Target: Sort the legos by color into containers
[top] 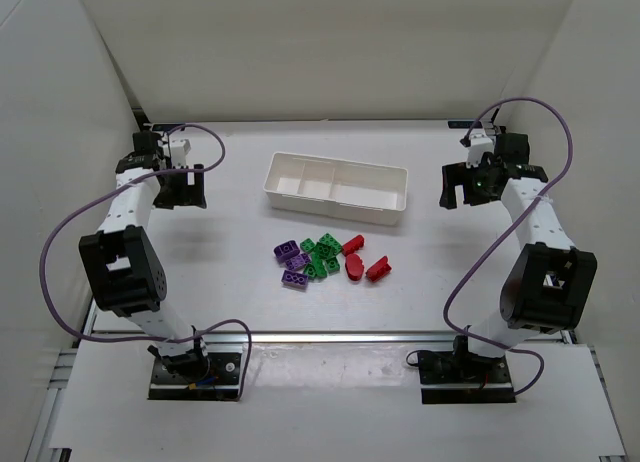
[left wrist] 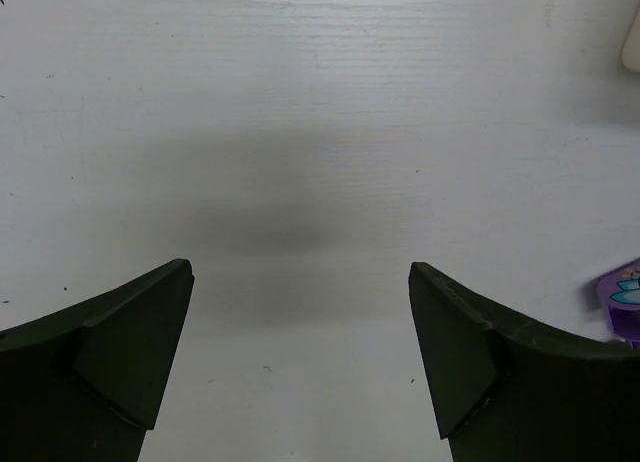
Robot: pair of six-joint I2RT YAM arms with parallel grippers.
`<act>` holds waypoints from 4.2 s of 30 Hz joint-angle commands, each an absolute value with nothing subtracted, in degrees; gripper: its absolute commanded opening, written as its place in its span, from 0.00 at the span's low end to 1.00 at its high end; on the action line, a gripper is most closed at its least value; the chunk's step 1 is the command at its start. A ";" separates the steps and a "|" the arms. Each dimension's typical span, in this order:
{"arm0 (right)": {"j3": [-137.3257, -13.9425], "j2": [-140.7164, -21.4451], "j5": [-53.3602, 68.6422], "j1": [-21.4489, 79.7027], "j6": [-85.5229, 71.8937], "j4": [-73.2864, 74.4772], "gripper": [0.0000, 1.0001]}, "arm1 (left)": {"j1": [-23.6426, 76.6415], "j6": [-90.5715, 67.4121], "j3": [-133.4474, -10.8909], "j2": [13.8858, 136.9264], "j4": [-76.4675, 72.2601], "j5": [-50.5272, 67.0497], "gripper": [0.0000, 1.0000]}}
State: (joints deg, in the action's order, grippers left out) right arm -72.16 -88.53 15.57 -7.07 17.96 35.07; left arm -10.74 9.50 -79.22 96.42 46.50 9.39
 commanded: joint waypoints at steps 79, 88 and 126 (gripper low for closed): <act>-68.90 -85.17 22.06 -8.26 19.60 37.88 0.99 | 19.51 29.98 -100.27 97.03 55.73 27.53 0.15; -74.78 -85.34 28.55 -6.77 19.95 40.42 0.97 | 14.86 19.87 -109.33 111.51 49.83 16.96 0.11; -66.28 -79.98 37.35 14.50 70.64 51.57 0.88 | 12.30 11.34 -129.20 118.84 57.57 26.99 0.78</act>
